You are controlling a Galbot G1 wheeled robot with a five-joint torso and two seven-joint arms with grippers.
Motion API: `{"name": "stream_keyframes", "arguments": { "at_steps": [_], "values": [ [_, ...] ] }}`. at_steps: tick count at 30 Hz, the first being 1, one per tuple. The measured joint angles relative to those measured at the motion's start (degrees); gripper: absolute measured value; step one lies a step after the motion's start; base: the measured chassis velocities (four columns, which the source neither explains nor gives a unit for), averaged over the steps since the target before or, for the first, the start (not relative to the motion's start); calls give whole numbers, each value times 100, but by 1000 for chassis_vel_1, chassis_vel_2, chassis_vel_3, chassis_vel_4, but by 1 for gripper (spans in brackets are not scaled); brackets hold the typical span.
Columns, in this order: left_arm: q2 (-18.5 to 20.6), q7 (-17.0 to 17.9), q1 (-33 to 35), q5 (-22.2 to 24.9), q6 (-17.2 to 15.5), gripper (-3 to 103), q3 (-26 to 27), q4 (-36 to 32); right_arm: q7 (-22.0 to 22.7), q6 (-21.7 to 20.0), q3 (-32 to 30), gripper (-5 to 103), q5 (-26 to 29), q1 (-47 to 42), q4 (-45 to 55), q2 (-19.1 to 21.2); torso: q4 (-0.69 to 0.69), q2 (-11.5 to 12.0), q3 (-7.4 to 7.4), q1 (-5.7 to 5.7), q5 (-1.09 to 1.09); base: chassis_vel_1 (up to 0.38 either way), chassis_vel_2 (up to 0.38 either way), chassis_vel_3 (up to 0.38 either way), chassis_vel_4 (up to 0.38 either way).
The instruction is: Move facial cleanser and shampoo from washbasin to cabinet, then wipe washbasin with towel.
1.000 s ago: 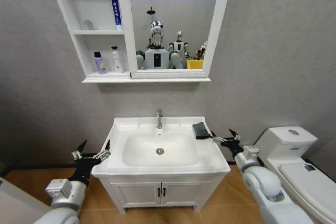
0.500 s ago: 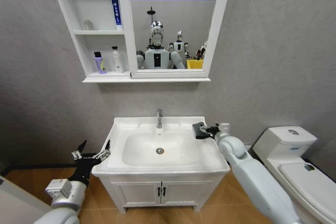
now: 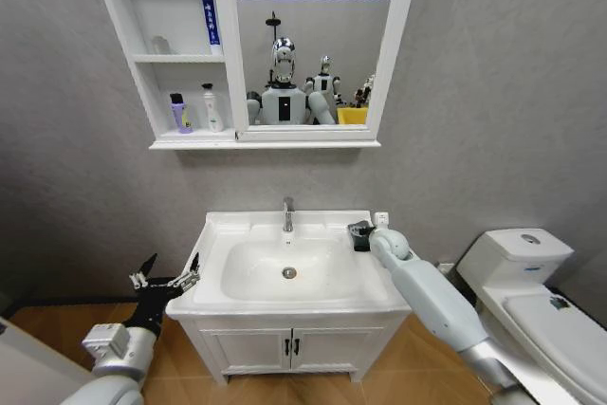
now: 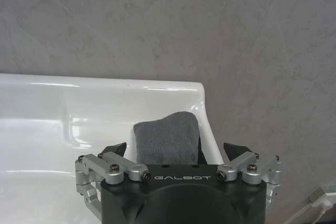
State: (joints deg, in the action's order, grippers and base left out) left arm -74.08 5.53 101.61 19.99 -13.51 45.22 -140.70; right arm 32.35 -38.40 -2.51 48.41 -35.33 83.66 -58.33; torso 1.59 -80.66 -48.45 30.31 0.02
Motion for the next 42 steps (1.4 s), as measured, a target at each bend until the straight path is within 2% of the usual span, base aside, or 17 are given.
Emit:
{"name": "stream_keyframes", "arguments": {
  "at_steps": [12, 21, 39, 40, 42],
  "values": [
    [0, 0, 0, 0, 0, 100, 0, 0, -69, 97, 216, 100, 267, 228, -409, -102, -1, 0, 0, 0, 0, 0, 0, 0, 0],
    [0, 0, 0, 0, 0, 100, 0, 0, -38, 97, 308, 100, 270, 236, -469, -146, 0, -1, 0, 0, -1, 0, 0, 0, 0],
    [0, 0, 0, 0, 0, 100, 0, 0, 41, 187, 466, 100, -197, 293, -697, -267, 0, 0, 0, 0, 0, 0, 0, 0, 0],
    [0, 0, 0, 0, 0, 100, 0, 0, 40, 189, 476, 93, -223, 298, -735, -266, 0, 0, 0, 0, 0, 0, 0, 0, 0],
    [0, 0, 0, 0, 0, 100, 0, 0, 38, 189, 489, 91, -234, 319, -788, -263, 0, 0, 0, 0, -1, 0, 0, 0, 0]
  ]
}}
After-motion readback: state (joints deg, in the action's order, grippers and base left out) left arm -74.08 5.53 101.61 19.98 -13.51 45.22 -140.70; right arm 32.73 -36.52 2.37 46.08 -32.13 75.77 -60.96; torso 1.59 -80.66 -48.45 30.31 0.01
